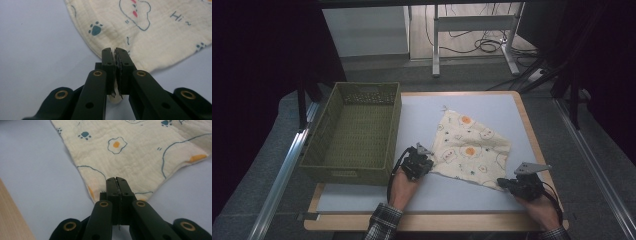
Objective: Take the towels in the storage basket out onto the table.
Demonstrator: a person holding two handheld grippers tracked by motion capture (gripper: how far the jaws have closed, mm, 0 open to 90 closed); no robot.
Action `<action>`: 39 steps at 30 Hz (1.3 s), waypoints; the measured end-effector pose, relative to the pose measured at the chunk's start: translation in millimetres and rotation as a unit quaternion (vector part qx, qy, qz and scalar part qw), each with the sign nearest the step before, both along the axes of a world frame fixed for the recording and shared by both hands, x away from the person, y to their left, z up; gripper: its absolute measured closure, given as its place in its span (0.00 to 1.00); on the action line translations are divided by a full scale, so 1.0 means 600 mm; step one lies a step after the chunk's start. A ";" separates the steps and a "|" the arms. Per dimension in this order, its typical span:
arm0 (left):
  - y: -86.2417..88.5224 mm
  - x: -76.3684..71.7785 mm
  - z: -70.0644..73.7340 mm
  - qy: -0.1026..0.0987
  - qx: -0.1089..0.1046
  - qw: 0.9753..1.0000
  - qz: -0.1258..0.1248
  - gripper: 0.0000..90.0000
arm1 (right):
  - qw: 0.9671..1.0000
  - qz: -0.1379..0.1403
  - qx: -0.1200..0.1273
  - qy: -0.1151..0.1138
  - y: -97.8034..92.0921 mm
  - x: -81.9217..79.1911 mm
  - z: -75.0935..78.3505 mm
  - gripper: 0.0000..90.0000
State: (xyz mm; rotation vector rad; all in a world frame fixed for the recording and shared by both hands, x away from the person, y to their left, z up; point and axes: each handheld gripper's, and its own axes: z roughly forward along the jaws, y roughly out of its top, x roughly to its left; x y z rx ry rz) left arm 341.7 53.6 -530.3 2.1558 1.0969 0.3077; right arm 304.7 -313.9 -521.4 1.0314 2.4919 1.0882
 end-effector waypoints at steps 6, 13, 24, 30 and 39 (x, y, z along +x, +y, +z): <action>0.016 -0.050 -0.002 0.009 -0.016 1.000 -0.009 0.94 | 1.000 0.011 -0.005 0.001 -0.009 -0.021 0.007 1.00; 0.036 -0.111 -0.005 0.019 -0.027 0.999 -0.023 0.93 | 0.999 0.027 0.016 0.013 -0.015 -0.055 0.013 1.00; 0.046 -0.122 0.022 -0.018 -0.060 0.998 -0.010 0.41 | 0.999 0.021 0.032 -0.002 -0.024 -0.051 0.044 0.83; 0.006 -0.061 0.023 -0.063 -0.068 0.996 -0.014 0.25 | 0.999 -0.019 0.018 -0.024 -0.028 0.033 0.066 0.71; -0.001 -0.026 -0.016 -0.062 -0.016 0.998 0.010 0.12 | 0.998 -0.044 -0.003 -0.050 0.006 0.158 0.070 0.55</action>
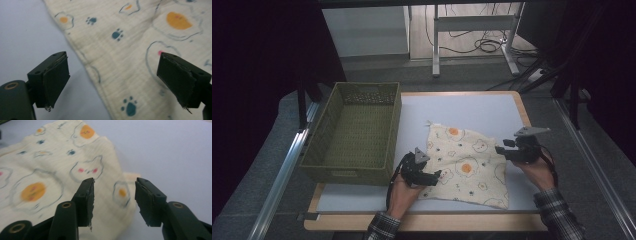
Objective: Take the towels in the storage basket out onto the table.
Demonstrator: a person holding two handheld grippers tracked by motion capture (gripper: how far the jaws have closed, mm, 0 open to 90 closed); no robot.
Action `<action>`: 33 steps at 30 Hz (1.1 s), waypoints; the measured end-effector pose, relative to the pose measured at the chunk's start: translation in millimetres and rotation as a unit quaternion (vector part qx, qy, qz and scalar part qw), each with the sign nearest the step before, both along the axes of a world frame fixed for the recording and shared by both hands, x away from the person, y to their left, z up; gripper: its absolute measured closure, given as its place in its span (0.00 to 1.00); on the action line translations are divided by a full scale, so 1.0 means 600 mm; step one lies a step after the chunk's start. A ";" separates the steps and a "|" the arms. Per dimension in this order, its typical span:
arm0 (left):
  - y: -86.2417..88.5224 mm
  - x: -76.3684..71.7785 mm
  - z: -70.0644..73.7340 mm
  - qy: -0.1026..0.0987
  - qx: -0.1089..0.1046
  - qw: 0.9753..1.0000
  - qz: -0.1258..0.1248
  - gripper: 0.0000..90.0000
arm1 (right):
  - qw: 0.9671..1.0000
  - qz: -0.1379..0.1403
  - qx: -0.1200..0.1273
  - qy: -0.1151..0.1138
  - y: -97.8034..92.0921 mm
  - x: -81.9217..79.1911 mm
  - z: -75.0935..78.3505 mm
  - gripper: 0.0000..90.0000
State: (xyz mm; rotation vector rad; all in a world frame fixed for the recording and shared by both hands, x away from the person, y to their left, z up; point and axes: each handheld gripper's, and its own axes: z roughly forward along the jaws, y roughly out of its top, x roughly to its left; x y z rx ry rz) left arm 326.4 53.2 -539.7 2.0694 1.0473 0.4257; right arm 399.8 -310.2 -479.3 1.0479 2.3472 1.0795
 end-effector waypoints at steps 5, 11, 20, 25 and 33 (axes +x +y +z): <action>-0.005 0.002 -0.005 0.010 0.020 1.000 -0.001 0.11 | 1.000 -0.007 -0.008 0.001 0.018 0.046 -0.019 0.52; -0.006 0.008 -0.008 0.028 0.022 0.999 -0.003 0.09 | 0.998 -0.016 -0.050 0.025 0.035 0.073 -0.053 0.97; -0.006 0.009 -0.008 0.027 0.023 0.999 -0.004 0.09 | 0.997 0.062 -0.036 0.001 0.103 0.006 0.012 0.97; -0.006 0.008 -0.008 0.028 0.021 0.999 -0.003 0.09 | 0.992 0.116 -0.038 0.034 0.150 -0.050 -0.034 0.83; -0.006 0.008 -0.009 0.028 0.019 0.999 -0.002 0.09 | 0.991 0.122 -0.033 0.038 0.140 -0.065 -0.026 0.68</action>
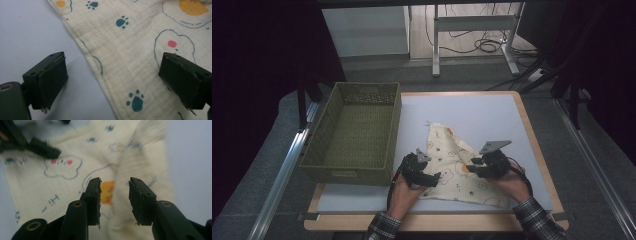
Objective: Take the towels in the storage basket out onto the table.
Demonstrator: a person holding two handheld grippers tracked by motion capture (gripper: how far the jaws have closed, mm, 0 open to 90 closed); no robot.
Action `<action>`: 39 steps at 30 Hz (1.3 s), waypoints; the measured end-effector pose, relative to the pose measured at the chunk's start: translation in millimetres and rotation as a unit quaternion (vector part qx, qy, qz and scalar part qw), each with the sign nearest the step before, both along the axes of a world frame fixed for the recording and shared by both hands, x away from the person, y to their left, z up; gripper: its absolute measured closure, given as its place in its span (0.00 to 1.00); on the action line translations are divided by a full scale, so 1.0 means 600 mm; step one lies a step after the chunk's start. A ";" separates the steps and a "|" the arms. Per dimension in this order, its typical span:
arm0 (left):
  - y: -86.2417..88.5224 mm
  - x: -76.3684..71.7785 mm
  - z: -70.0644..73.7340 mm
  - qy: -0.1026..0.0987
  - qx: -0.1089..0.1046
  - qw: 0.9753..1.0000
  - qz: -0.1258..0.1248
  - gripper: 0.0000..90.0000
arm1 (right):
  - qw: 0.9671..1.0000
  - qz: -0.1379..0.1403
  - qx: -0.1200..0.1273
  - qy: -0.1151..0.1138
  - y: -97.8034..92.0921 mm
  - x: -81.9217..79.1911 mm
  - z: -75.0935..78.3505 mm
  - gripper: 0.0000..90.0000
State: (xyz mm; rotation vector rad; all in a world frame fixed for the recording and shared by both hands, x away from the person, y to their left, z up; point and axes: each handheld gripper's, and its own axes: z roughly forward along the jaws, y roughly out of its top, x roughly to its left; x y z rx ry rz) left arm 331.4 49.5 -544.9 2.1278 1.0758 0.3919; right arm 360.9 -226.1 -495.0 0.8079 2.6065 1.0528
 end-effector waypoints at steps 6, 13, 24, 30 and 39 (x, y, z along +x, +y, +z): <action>0.000 0.000 0.000 -0.001 0.002 1.000 -0.001 0.09 | 0.998 -0.063 0.010 -0.029 -0.043 0.034 0.052 0.69; 0.000 0.000 0.000 0.000 0.002 1.000 0.000 0.09 | 0.997 -0.072 -0.019 0.000 -0.040 0.050 -0.016 0.68; 0.000 0.000 0.000 -0.002 0.004 1.000 -0.002 0.09 | 0.995 -0.078 -0.037 -0.058 -0.049 0.040 0.006 0.93; 0.000 0.000 0.000 -0.001 0.003 1.000 -0.001 0.09 | 0.989 -0.116 -0.032 -0.084 -0.072 0.083 0.050 0.93; 0.000 0.000 0.000 0.000 0.002 1.000 -0.001 0.09 | 0.974 -0.207 -0.031 -0.091 -0.117 0.182 0.070 0.79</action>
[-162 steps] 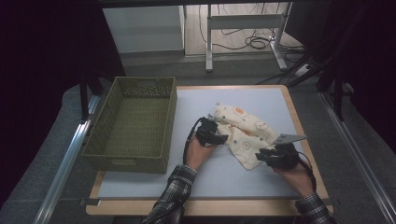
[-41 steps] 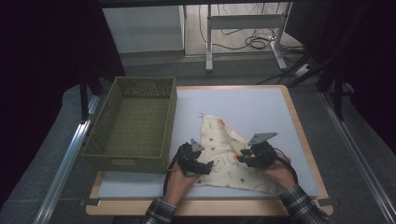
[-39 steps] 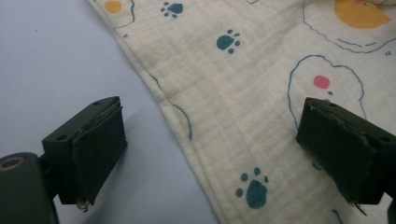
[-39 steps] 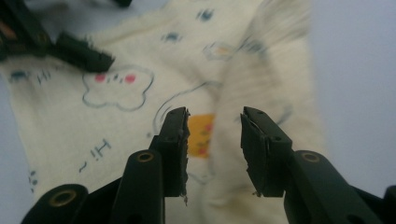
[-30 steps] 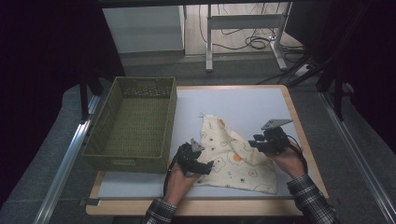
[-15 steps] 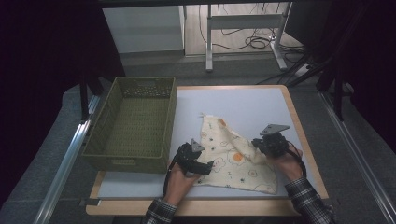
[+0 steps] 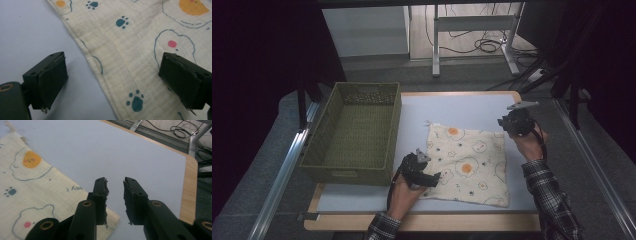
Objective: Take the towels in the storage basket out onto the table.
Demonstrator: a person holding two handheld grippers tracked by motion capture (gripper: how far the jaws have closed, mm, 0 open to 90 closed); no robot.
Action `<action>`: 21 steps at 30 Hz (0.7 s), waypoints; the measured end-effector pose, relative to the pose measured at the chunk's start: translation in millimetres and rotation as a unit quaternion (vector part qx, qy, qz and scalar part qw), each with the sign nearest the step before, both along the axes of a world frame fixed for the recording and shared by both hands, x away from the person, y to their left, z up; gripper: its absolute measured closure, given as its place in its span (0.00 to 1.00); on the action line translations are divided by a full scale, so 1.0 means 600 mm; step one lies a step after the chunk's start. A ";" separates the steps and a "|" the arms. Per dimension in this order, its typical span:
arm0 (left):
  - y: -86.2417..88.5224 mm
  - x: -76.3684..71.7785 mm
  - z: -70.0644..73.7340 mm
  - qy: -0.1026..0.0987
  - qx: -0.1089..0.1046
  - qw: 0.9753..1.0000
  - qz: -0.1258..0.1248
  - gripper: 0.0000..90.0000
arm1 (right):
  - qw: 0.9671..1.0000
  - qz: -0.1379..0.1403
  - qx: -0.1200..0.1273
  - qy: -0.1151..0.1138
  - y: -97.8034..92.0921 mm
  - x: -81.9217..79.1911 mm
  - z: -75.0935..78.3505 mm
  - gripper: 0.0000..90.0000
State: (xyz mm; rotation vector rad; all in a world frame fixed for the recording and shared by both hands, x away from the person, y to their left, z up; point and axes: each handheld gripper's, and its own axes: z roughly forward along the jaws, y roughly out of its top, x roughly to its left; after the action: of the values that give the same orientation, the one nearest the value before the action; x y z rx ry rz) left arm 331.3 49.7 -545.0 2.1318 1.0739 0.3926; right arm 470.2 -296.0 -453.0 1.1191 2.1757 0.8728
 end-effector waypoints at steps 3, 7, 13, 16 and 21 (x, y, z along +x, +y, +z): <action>0.000 0.000 0.000 0.001 0.000 1.000 0.000 0.09 | 1.000 0.011 0.011 0.005 -0.009 -0.016 0.000 0.74; -0.001 0.005 0.005 0.012 -0.008 1.000 0.008 0.09 | 0.999 0.022 0.023 0.016 -0.019 -0.035 -0.006 0.69; -0.008 0.048 0.032 0.001 -0.020 1.000 0.020 0.20 | 0.997 0.022 0.056 0.053 -0.044 -0.047 -0.043 0.67; -0.011 0.076 0.037 0.002 -0.023 0.999 0.032 0.25 | 0.995 0.018 0.076 0.068 -0.056 -0.046 -0.058 0.67; -0.014 0.115 0.041 0.006 -0.023 0.998 0.050 0.37 | 0.993 0.010 0.094 0.070 -0.070 -0.044 -0.069 0.68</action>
State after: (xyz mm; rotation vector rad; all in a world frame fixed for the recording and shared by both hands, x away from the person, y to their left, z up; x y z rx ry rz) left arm 400.2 41.6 -520.3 2.0486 1.1880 0.3978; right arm 443.6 -337.9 -494.2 1.2857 2.2574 1.0540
